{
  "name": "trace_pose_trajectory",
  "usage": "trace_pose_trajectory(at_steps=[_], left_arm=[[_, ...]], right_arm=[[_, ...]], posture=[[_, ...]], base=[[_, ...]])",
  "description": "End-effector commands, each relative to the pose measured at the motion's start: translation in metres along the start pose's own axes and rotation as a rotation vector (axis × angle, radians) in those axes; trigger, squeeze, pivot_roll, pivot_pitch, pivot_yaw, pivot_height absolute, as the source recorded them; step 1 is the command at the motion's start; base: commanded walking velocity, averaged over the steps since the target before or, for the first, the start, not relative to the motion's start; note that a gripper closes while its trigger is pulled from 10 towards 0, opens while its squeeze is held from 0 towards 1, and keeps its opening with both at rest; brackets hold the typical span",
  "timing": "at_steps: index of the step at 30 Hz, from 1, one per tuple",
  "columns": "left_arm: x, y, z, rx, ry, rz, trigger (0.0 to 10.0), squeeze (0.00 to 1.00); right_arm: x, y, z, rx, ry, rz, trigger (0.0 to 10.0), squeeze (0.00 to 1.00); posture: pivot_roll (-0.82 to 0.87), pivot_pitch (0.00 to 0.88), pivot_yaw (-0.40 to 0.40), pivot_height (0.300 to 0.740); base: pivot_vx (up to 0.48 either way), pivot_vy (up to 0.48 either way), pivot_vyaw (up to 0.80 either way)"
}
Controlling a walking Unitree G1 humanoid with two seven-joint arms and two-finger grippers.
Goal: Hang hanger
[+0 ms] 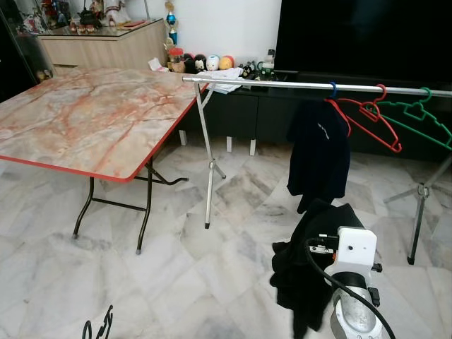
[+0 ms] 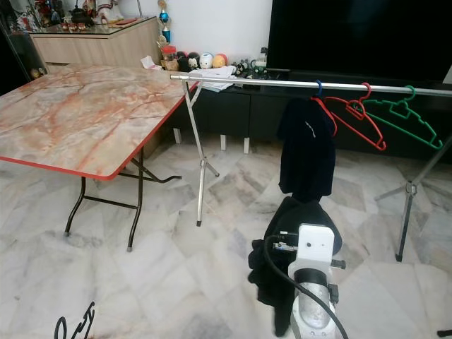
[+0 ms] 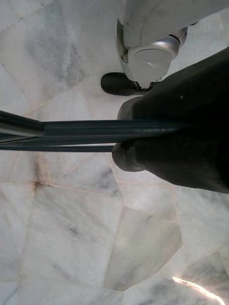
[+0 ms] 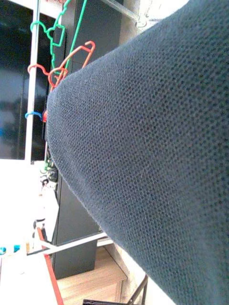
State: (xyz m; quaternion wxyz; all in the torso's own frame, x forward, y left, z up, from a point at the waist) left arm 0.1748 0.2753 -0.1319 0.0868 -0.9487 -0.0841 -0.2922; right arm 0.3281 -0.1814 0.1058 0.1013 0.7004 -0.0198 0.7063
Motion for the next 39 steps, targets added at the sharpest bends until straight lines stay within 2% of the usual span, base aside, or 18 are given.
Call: trace_pose_trajectory(at_steps=[1,6,12,26,34,39], left_arm=[[-0.009,-0.005,-0.002,0.011,-0.035,0.018,10.0,0.00],[-0.005,-0.001,0.000,0.007,-0.025,0.052,10.0,0.00],[0.000,0.003,0.001,0.002,-0.014,0.067,10.0,0.00],[0.006,0.013,0.003,-0.021,-0.011,0.108,10.0,0.00],[0.008,0.022,0.004,-0.031,-0.010,0.102,10.0,0.00],[0.012,0.020,0.005,-0.032,-0.013,0.102,10.0,0.00]], right_arm=[[0.006,0.003,0.003,0.002,0.014,-0.008,10.0,0.00],[0.007,0.010,0.007,-0.009,0.010,-0.015,10.0,0.00],[0.009,0.003,0.011,-0.003,0.014,-0.003,10.0,0.00],[0.009,0.015,0.015,-0.037,0.003,-0.017,10.0,0.00],[0.012,0.010,0.018,-0.020,0.009,-0.023,10.0,0.00],[0.013,0.009,0.019,-0.016,0.014,-0.026,10.0,0.00]], posture=[[0.01,0.000,0.039,0.740],[0.03,0.000,0.031,0.740],[0.03,0.000,0.029,0.740],[0.03,0.022,0.037,0.740],[0.04,0.033,0.028,0.740],[0.03,0.039,0.034,0.740]], base=[[0.000,0.000,0.00],[0.000,0.000,0.00],[0.000,0.000,0.00],[0.000,0.480,0.00],[0.000,0.480,0.00],[0.000,0.480,0.00]])
Point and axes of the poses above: a point about 5 cm out from each wrist's last joint towards the gripper, its own z axis pointing out of the wrist towards the gripper, its own x axis along the axis of the wrist's last joint, y = z × x, the point moved 6 cm from there along z, pointing out of the wrist towards the gripper, and after that the axes turned 2 degrees about z, right-handed, at the moved point
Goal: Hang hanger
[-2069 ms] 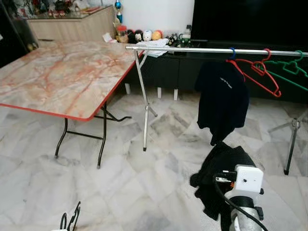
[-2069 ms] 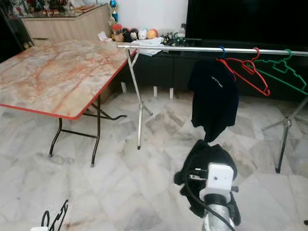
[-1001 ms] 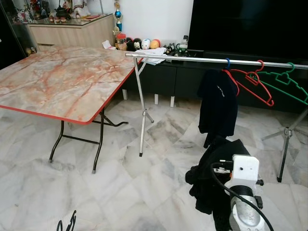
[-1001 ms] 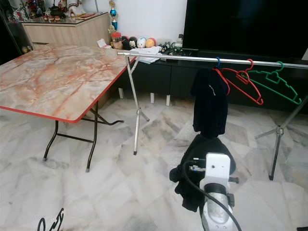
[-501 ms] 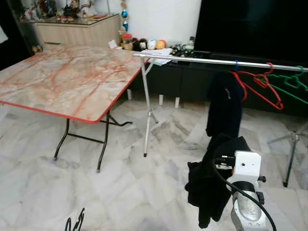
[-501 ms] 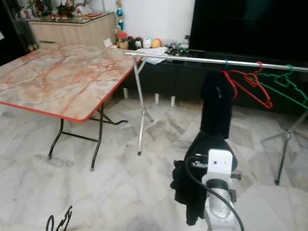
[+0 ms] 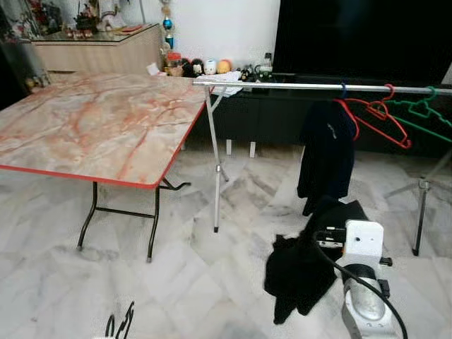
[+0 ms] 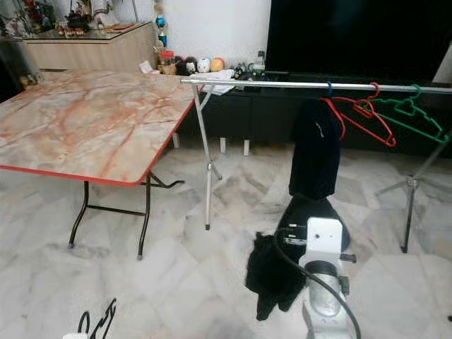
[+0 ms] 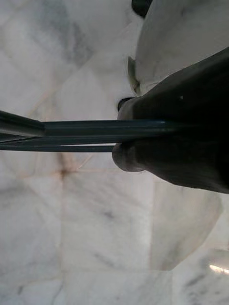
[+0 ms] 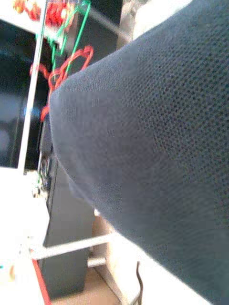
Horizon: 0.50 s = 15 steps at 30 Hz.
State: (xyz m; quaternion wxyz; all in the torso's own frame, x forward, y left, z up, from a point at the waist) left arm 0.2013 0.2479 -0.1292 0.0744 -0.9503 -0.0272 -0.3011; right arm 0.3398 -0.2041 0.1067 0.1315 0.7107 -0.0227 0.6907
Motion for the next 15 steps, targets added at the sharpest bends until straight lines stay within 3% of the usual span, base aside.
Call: trace_pose_trajectory(at_steps=[1,10,15], left_arm=[[-0.008,-0.012,-0.002,0.024,-0.037,0.002,10.0,0.00],[0.015,-0.006,0.003,0.012,-0.006,0.010,10.0,0.00],[0.029,0.017,0.007,-0.016,0.011,0.031,10.0,0.00]], right_arm=[[0.016,-0.011,0.003,0.027,0.051,0.018,10.0,0.00],[0.018,-0.007,0.003,0.017,0.057,0.013,10.0,0.00],[0.020,-0.007,0.004,0.018,0.064,0.012,10.0,0.00]], posture=[[0.03,0.039,0.034,0.740],[0.03,0.043,0.036,0.740],[0.02,0.047,0.036,0.740]], base=[[0.000,0.480,0.00],[0.000,0.480,0.00],[0.000,0.480,0.00]])
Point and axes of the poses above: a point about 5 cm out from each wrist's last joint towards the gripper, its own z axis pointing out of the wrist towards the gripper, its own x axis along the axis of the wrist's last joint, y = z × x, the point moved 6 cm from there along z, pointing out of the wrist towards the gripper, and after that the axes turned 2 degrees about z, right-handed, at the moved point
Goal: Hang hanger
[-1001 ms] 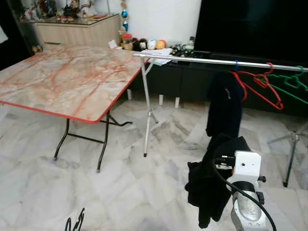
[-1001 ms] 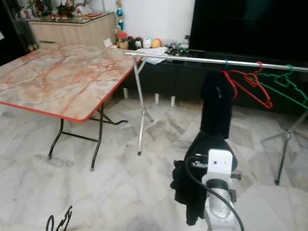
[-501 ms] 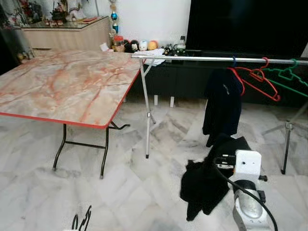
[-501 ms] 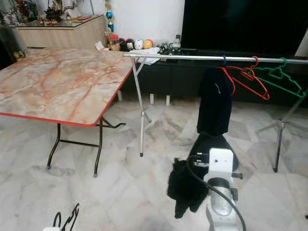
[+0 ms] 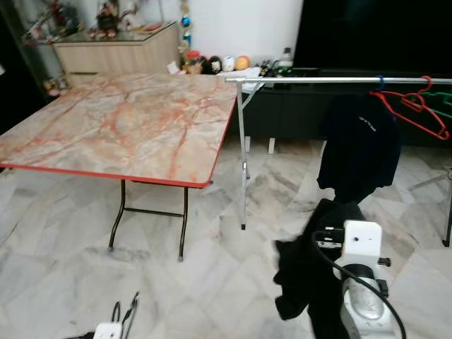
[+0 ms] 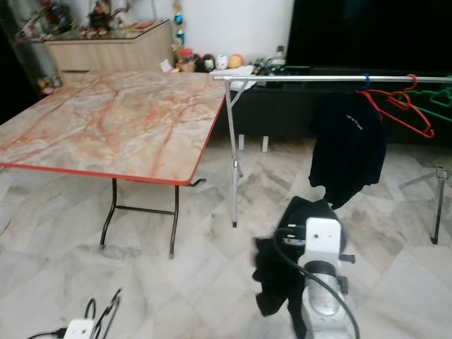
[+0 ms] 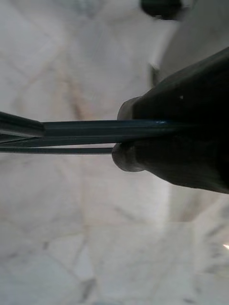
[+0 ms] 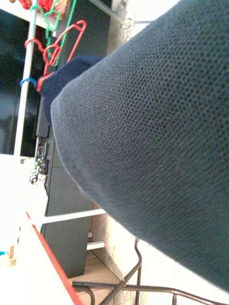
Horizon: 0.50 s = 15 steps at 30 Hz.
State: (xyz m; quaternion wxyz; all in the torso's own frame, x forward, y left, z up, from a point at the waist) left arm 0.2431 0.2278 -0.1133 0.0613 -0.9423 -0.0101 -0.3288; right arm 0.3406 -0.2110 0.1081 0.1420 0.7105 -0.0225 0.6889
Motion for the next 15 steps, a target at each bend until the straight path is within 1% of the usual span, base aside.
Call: trace_pose_trajectory(at_steps=[1,3,7,12,13,14,15], left_arm=[[-0.012,-0.002,-0.001,0.016,-0.047,0.012,10.0,0.00],[-0.008,0.002,0.000,0.012,-0.043,0.014,10.0,0.00],[-0.007,0.021,0.001,-0.005,-0.040,0.017,10.0,0.00],[-0.002,0.051,0.001,-0.030,-0.031,0.023,10.0,0.00],[-0.002,0.051,0.001,-0.030,-0.031,0.023,10.0,0.00],[0.000,0.059,0.001,-0.036,-0.029,0.024,10.0,0.00],[0.002,0.063,0.001,-0.040,-0.028,0.025,10.0,0.00]], right_arm=[[0.020,-0.013,0.002,0.032,0.067,0.028,10.0,0.00],[0.021,-0.014,0.002,0.034,0.068,0.028,10.0,0.00],[0.020,-0.015,0.002,0.038,0.068,0.029,10.0,0.00],[0.021,-0.016,0.002,0.038,0.068,0.030,10.0,0.00],[0.021,-0.016,0.002,0.038,0.068,0.030,10.0,0.00],[0.021,-0.016,0.002,0.038,0.069,0.030,10.0,0.00],[0.021,-0.016,0.002,0.039,0.069,0.030,10.0,0.00]], posture=[[0.02,0.047,0.036,0.740],[0.03,0.049,0.036,0.740],[0.03,0.050,0.036,0.740],[0.03,0.053,0.038,0.740],[0.03,0.053,0.038,0.740],[0.03,0.053,0.038,0.740],[0.03,0.054,0.039,0.740]], base=[[0.000,0.480,0.00],[0.000,0.480,0.00],[0.000,0.480,0.00],[0.000,0.480,0.00],[0.000,0.480,0.00],[0.000,0.480,0.00],[0.000,0.480,0.00]])
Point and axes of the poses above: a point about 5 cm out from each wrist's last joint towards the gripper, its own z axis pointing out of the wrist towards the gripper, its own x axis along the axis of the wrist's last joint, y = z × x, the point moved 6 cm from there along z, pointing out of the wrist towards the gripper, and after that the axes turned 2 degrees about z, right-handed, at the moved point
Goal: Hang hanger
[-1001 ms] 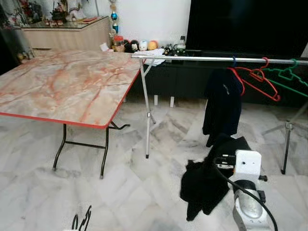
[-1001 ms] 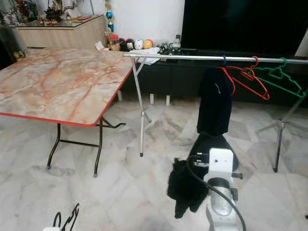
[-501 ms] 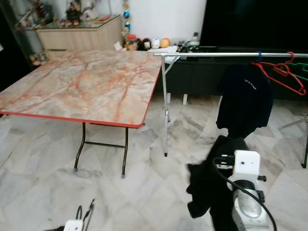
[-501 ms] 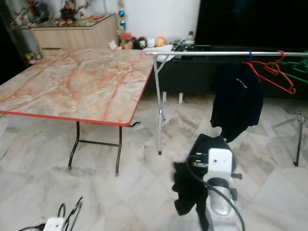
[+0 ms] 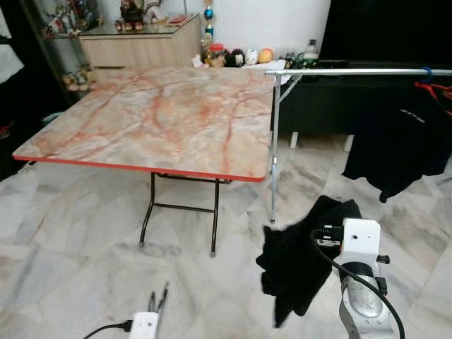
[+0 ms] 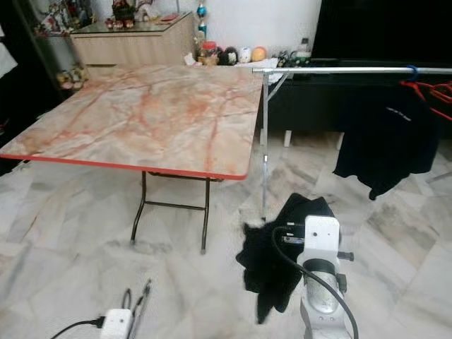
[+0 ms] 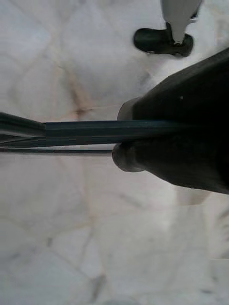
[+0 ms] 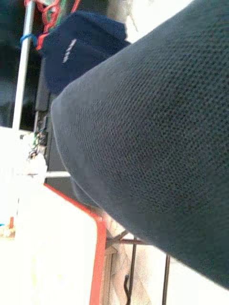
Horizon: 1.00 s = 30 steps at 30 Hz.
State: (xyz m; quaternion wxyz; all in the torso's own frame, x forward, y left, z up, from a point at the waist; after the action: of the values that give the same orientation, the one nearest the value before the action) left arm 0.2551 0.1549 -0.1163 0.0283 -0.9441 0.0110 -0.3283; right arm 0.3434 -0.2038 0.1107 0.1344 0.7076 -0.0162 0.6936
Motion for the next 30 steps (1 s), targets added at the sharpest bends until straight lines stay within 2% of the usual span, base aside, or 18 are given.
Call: trace_pose_trajectory(at_steps=[1,6,7,9,16,20,30], left_arm=[[-0.004,-0.002,0.000,0.030,-0.024,0.007,10.0,0.00],[0.002,0.013,0.000,0.017,-0.017,0.011,10.0,0.00],[-0.001,0.000,0.000,0.030,-0.018,0.023,10.0,0.00],[-0.003,-0.012,0.000,0.039,-0.019,0.036,10.0,0.00],[-0.003,-0.007,0.000,0.024,-0.021,0.041,10.0,0.00],[-0.005,-0.012,0.000,0.030,-0.028,0.024,10.0,0.00],[-0.007,-0.012,0.000,0.019,-0.029,0.015,10.0,0.00]], right_arm=[[0.017,-0.009,0.001,0.019,0.058,0.026,10.0,0.00],[0.017,-0.009,0.002,0.021,0.059,0.026,10.0,0.00],[0.017,-0.009,0.002,0.023,0.060,0.027,10.0,0.00],[0.017,-0.010,0.002,0.025,0.060,0.026,10.0,0.00],[0.020,-0.011,0.004,0.027,0.069,0.027,10.0,0.00],[0.020,-0.011,0.004,0.028,0.071,0.029,10.0,0.00],[0.022,-0.013,0.004,0.031,0.077,0.034,10.0,0.00]], posture=[[0.03,0.054,0.039,0.740],[0.03,0.053,0.039,0.740],[0.03,0.052,0.039,0.740],[0.03,0.051,0.039,0.740],[0.04,0.045,0.037,0.740],[0.04,0.041,0.037,0.740],[0.03,0.027,0.042,0.740]], base=[[0.000,0.480,0.00],[0.000,0.480,0.00],[0.000,0.000,0.00],[0.000,0.000,0.00],[0.000,0.000,0.00],[0.000,0.000,0.00],[0.030,0.000,0.00]])
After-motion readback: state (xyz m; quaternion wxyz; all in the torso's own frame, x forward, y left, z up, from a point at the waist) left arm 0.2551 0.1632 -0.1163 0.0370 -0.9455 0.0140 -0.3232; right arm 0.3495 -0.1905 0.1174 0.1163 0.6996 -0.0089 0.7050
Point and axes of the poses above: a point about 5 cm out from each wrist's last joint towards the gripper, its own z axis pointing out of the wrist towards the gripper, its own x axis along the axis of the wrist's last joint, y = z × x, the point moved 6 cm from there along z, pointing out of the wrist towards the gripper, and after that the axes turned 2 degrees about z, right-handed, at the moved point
